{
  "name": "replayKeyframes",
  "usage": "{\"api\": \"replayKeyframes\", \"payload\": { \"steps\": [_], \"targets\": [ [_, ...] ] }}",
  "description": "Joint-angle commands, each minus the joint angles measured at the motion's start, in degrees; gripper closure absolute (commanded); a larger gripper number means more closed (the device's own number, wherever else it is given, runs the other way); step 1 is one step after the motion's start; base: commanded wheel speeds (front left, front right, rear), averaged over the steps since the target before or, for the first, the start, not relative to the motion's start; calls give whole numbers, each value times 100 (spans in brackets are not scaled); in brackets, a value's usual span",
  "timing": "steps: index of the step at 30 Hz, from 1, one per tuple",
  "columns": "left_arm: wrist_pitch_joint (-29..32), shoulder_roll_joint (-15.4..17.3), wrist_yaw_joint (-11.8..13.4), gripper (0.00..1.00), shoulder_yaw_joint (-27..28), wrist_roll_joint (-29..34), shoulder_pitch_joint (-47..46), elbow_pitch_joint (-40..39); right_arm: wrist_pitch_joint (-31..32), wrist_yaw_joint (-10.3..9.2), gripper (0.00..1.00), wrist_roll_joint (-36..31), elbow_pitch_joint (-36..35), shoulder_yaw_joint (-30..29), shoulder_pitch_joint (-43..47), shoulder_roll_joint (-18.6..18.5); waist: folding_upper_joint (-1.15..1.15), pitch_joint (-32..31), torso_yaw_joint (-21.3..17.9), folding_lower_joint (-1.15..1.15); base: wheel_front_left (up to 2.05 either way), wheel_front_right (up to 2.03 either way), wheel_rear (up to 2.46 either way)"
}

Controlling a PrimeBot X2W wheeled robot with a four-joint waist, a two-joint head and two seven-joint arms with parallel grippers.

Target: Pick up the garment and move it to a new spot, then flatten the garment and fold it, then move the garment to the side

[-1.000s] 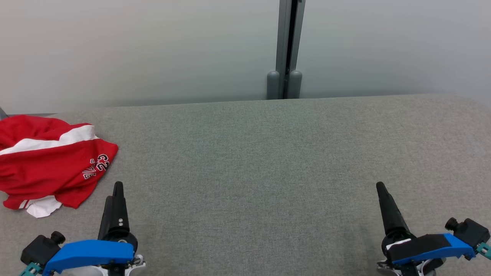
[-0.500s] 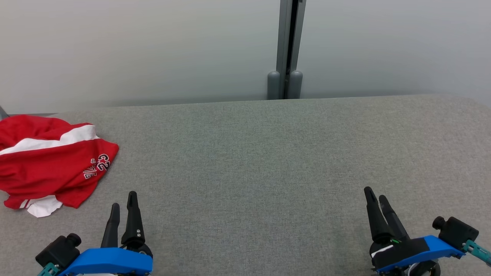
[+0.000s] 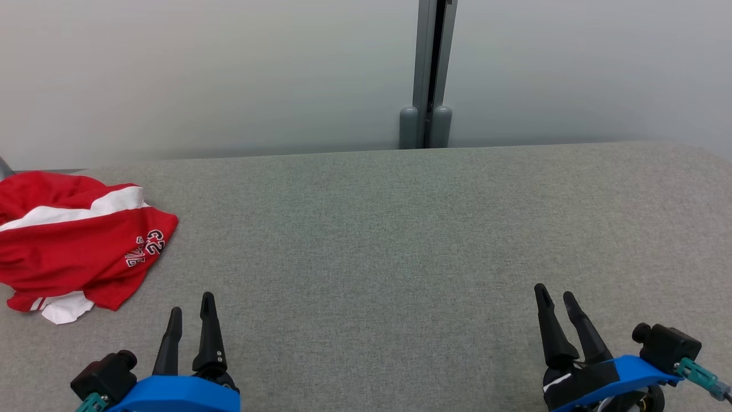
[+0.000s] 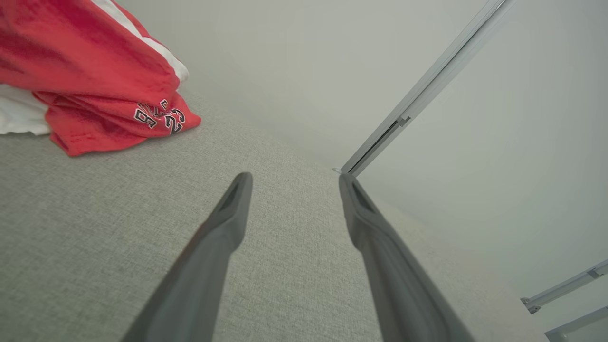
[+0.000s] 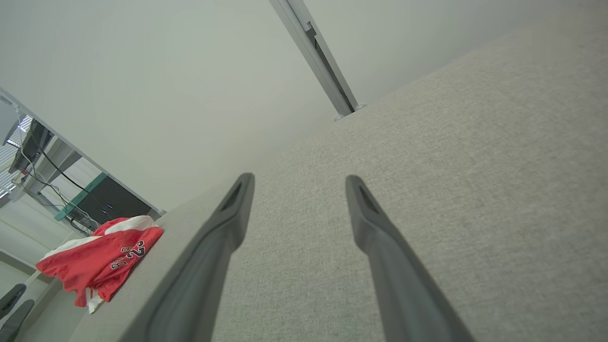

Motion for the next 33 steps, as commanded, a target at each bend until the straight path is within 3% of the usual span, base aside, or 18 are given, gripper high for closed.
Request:
{"api": "replayKeyframes", "payload": {
  "steps": [1, 33],
  "targets": [
    [-49, 39, -10, 0, -17, 144, -2, -40, -51, 10, 0, -157, -42, 25, -42, -43, 0, 2, -1, 0, 0, 0, 0],
    [-468, 42, -1, 0, -142, 1509, 89, 344, -472, 13, 0, -1872, 30, 187, -37, -54, 0, -3, 48, 0, 0, 0, 0]
  ]
}}
